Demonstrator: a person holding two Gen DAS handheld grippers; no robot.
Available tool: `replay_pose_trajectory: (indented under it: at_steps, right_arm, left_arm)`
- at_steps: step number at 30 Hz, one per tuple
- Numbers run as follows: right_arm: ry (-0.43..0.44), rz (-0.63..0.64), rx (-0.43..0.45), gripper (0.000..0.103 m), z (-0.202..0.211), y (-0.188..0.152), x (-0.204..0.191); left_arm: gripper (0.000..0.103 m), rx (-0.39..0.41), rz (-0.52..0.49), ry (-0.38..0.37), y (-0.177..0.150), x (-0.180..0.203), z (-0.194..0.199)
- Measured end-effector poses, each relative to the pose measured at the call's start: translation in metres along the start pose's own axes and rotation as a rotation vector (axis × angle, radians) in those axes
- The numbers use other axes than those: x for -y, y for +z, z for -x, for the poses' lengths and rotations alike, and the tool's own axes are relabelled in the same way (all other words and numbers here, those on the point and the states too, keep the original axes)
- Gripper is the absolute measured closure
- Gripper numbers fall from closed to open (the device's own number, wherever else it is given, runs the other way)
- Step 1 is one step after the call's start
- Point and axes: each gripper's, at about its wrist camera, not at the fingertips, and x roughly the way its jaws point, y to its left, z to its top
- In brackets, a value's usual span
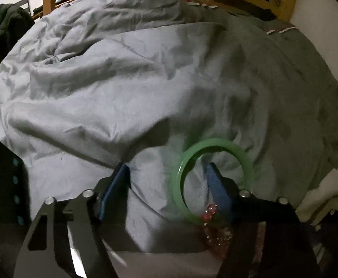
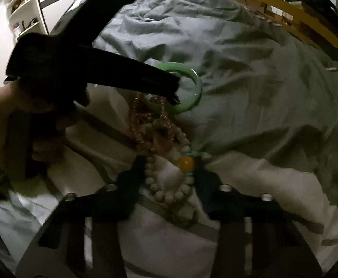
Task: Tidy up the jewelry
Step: 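Grasp green jade bangle with left tool while right tool grasps white bead bracelet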
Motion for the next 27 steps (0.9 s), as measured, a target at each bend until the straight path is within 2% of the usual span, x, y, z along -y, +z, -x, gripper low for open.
replay_pose_trajectory:
  at_steps: [1,4,8,13,17,27]
  right_arm:
    - [0.002,-0.019,0.009,0.074,0.001,0.001,0.005]
    - [0.034,-0.092,0.021,0.089,0.003,0.002,0.021]
    - [0.069,-0.154,0.066,0.09,0.013,0.004,0.032]
    - [0.095,-0.196,0.173,0.09,0.036,0.007,0.037]
    - [0.113,-0.226,0.237,0.09,0.05,0.009,0.044]
    - [0.118,-0.269,0.301,0.09,0.067,0.011,0.054]
  left_arm:
    - [0.051,0.001,0.001,-0.008,0.001,-0.002,0.003]
    - [0.07,-0.01,0.043,-0.065,0.007,-0.014,0.007]
    - [0.089,-0.015,0.085,-0.111,0.009,-0.023,0.011]
    - [0.091,0.004,0.082,-0.108,0.009,-0.02,0.026]
    - [0.093,0.048,0.092,-0.116,0.012,-0.023,0.046]
    - [0.092,0.098,0.113,-0.121,0.018,-0.028,0.069]
